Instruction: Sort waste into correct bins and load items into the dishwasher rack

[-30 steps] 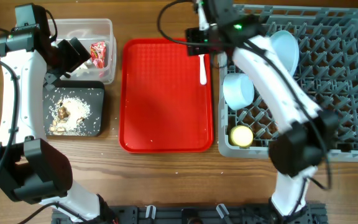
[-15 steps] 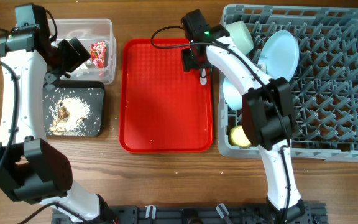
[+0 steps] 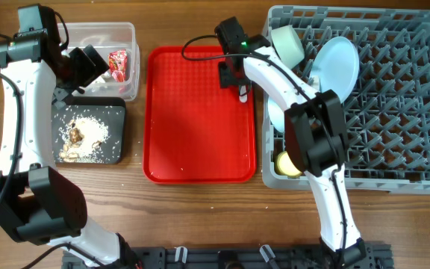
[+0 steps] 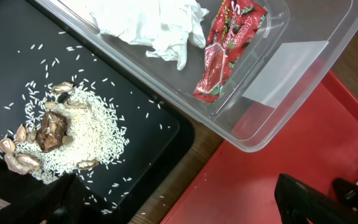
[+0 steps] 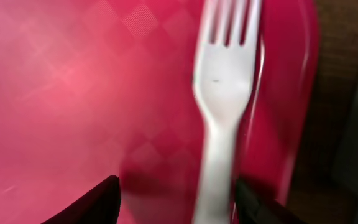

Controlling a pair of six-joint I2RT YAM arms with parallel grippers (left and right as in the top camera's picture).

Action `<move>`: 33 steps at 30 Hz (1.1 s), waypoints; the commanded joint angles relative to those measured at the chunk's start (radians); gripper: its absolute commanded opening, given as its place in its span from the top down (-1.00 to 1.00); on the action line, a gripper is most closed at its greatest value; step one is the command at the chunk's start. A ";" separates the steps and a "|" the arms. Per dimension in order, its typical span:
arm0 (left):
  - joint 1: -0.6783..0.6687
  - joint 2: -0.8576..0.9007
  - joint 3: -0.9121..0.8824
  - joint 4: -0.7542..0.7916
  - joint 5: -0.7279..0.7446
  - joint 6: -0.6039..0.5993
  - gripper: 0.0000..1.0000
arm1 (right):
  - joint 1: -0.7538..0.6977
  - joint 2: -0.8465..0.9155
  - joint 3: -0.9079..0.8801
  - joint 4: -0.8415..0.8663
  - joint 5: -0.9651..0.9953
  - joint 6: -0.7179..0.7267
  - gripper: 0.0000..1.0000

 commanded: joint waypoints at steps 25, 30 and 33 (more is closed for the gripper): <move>0.000 -0.016 0.014 0.002 -0.010 -0.010 -1.00 | 0.027 -0.032 0.018 -0.061 -0.111 0.045 0.85; 0.000 -0.016 0.014 0.002 -0.010 -0.010 -1.00 | 0.026 -0.119 0.018 -0.074 -0.111 0.040 0.85; 0.000 -0.016 0.014 0.002 -0.010 -0.010 -1.00 | 0.019 -0.201 0.018 -0.104 -0.110 0.037 0.85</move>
